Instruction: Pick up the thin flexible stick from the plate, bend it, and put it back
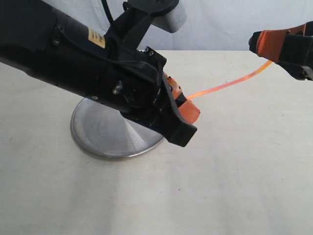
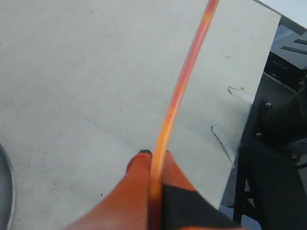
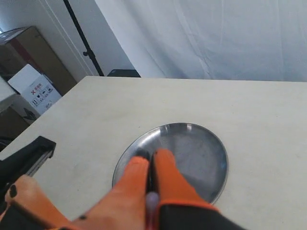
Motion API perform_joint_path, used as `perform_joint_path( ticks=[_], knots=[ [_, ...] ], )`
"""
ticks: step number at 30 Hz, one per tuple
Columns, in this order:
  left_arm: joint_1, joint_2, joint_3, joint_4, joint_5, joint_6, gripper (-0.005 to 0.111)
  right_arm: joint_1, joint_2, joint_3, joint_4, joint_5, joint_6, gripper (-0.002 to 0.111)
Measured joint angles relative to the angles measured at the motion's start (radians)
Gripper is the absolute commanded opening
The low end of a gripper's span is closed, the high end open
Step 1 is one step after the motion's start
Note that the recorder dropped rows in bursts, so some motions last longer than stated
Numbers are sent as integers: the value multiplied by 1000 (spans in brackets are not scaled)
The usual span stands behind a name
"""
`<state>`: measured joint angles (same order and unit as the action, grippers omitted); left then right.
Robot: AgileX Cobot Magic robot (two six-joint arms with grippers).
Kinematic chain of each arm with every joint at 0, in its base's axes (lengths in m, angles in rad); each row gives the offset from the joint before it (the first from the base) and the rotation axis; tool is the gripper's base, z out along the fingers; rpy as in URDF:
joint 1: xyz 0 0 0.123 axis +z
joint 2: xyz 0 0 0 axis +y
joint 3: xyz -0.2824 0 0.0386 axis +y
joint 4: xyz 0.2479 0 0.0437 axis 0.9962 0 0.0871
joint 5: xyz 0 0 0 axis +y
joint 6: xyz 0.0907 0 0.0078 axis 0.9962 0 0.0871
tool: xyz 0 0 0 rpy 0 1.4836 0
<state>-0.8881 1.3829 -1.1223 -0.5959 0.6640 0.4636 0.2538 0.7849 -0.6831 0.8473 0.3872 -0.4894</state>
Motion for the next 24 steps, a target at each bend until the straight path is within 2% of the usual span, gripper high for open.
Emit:
perform_joint_path(
  ticks=[3, 6, 13, 15, 19, 24],
  knots=[
    [0, 0, 0, -5, 0, 0, 0, 0, 0, 0, 0, 0, 0, 0],
    [0, 0, 0, -6, 10, 0, 8, 0, 5, 0, 0, 0, 0, 0],
    [0, 0, 0, 2, 86, 37, 51, 0, 65, 0, -3, -16, 0, 0],
    [0, 0, 0, -1, 100, 41, 58, 0, 82, 0, -6, -28, 0, 0],
    [0, 0, 0, -17, 161, 38, 54, 0, 120, 0, -6, -68, 0, 0],
    [0, -32, 0, 27, 243, -26, 34, 0, 201, 0, 5, -93, 0, 0]
  ],
)
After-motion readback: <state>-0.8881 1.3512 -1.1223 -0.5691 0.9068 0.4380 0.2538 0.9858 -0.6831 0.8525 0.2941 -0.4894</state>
